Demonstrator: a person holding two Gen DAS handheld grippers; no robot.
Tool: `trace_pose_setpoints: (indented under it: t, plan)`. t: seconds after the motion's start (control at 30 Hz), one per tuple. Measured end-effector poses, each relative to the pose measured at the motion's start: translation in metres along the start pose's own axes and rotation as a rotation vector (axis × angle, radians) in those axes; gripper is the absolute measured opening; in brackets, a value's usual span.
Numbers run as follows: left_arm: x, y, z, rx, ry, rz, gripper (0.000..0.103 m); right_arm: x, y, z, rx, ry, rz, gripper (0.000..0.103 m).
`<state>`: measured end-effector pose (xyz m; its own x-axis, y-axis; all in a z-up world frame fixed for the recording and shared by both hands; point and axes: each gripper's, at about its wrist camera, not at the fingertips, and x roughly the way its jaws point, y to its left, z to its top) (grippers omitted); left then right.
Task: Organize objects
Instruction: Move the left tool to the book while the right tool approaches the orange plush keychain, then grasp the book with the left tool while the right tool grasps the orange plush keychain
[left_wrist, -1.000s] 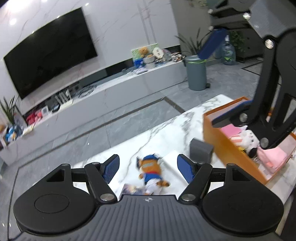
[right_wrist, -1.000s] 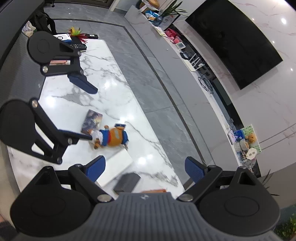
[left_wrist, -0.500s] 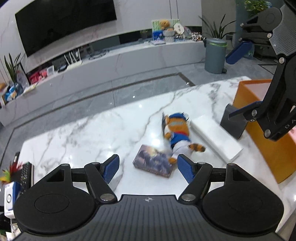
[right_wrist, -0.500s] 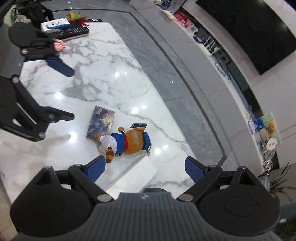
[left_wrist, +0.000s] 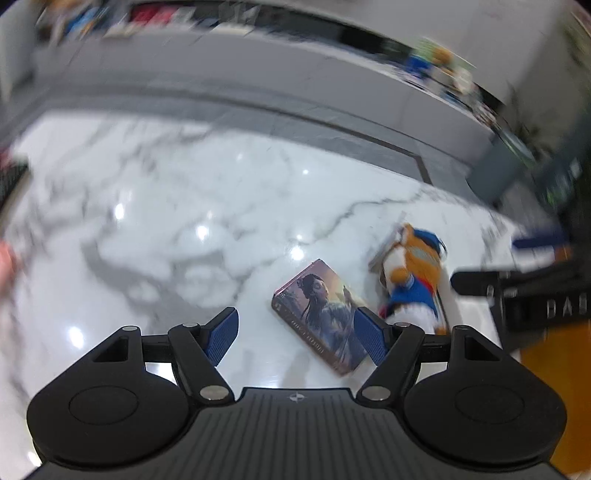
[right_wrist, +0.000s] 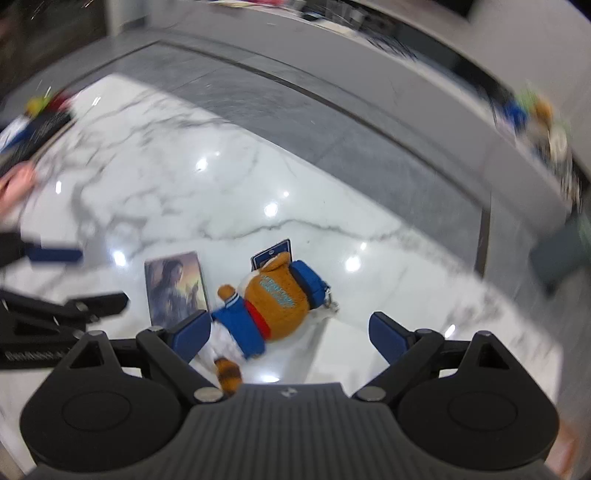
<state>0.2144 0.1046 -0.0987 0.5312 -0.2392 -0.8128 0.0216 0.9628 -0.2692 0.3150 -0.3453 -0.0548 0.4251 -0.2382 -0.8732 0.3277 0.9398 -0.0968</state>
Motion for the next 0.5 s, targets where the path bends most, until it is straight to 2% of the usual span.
trace_pose_setpoints:
  t: [0.1, 0.27, 0.5]
  plan:
    - [0.016, 0.003, 0.003, -0.109, 0.031, -0.026, 0.084, 0.02, -0.011, 0.001, 0.145, 0.027, 0.053, 0.091]
    - [0.036, -0.009, 0.002, -0.136, 0.034, -0.009, 0.084, 0.048, -0.029, 0.005, 0.337, 0.057, 0.088, 0.086]
    - [0.057, -0.023, -0.004, -0.147, 0.028, 0.045, 0.09, 0.083, -0.028, 0.022, 0.413, 0.108, 0.1, 0.083]
